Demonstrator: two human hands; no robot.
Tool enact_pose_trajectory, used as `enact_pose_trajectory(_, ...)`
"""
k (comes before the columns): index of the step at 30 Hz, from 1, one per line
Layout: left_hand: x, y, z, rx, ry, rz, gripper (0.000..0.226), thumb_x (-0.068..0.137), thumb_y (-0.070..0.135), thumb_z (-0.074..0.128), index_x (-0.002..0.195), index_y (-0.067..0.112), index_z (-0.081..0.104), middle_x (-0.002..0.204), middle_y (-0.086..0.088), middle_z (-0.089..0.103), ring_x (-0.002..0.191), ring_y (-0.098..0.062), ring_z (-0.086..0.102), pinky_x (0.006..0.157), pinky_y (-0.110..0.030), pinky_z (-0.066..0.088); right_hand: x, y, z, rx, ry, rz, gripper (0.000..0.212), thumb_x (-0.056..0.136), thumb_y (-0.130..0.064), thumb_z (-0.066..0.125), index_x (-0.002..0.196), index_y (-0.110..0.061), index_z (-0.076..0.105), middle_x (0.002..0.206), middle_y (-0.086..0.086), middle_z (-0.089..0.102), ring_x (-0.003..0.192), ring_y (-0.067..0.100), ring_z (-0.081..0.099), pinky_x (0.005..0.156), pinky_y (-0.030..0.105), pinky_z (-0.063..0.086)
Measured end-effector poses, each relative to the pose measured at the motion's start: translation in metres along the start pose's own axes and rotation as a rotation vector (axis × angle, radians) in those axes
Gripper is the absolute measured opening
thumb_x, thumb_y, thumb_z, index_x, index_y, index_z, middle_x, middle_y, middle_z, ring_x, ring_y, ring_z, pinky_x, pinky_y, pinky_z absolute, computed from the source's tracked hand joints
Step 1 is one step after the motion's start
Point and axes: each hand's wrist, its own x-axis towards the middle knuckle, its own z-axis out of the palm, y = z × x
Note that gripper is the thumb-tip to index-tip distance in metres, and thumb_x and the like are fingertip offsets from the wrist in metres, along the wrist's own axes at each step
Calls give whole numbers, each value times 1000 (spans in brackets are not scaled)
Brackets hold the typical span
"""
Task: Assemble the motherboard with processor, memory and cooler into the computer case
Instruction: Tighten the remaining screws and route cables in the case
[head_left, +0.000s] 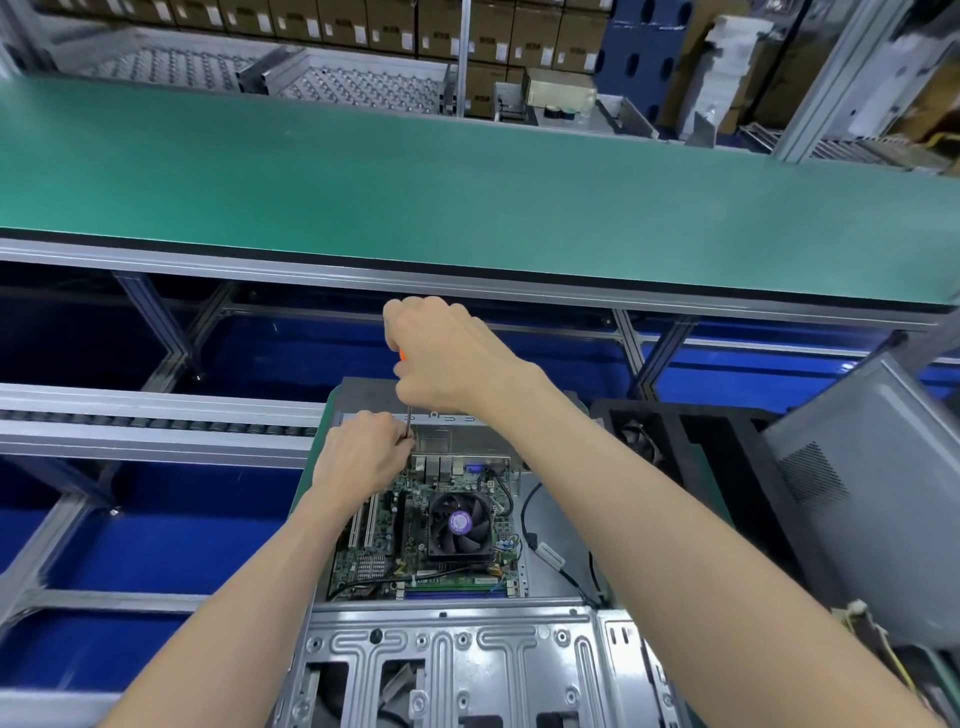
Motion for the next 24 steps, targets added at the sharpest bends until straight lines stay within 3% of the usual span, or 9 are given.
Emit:
enact_pose_trajectory(4, 0, 1, -1, -5, 0, 12, 36, 92, 34, 55, 61, 17, 57, 53, 4, 52, 57, -22, 54, 47, -28, 33, -2, -1, 7, -126, 118, 91, 22, 98, -22, 55, 86, -13, 39, 68, -3, 27, 71, 27, 43, 58, 34, 31)
enact_pose_trajectory(7, 0, 2, -3, -7, -19, -1, 34, 93, 34, 53, 64, 16, 61, 57, 2, 55, 61, -24, 56, 50, -30, 39, 0, 1, 4, -130, 72, 54, 23, 94, -30, 59, 94, -13, 44, 82, 1, 40, 75, 27, 43, 63, 37, 33)
enact_pose_trajectory(10, -1, 0, -1, -23, -6, -5, 39, 91, 30, 54, 56, 14, 50, 52, 2, 50, 55, -22, 53, 47, -28, 34, 2, 5, 0, -22, -54, -22, 29, 81, -18, 65, 106, -10, 51, 100, 4, 52, 84, 27, 51, 65, 35, 37)
enact_pose_trajectory(15, -3, 0, -1, -33, 8, -4, 43, 90, 30, 56, 51, 15, 45, 48, 3, 46, 51, -19, 48, 44, -27, 28, 2, 1, 5, -1, -62, 2, 20, 77, -12, 64, 92, -12, 51, 99, 6, 52, 86, 29, 52, 72, 40, 47)
enact_pose_trajectory(20, -3, 0, -3, -70, 4, 4, 39, 93, 34, 57, 58, 16, 56, 48, 7, 46, 54, -19, 50, 47, -28, 33, -5, 3, 6, 16, 15, 68, 22, 75, -12, 66, 94, -10, 54, 98, 6, 52, 81, 29, 50, 61, 33, 35)
enact_pose_trajectory(24, -5, 0, -3, -93, -1, 2, 35, 94, 35, 55, 67, 17, 66, 57, 4, 55, 62, -23, 57, 51, -31, 44, -9, -7, 14, 4, 84, 96, 26, 75, -12, 67, 91, -11, 46, 88, 3, 48, 73, 27, 48, 52, 28, 23)
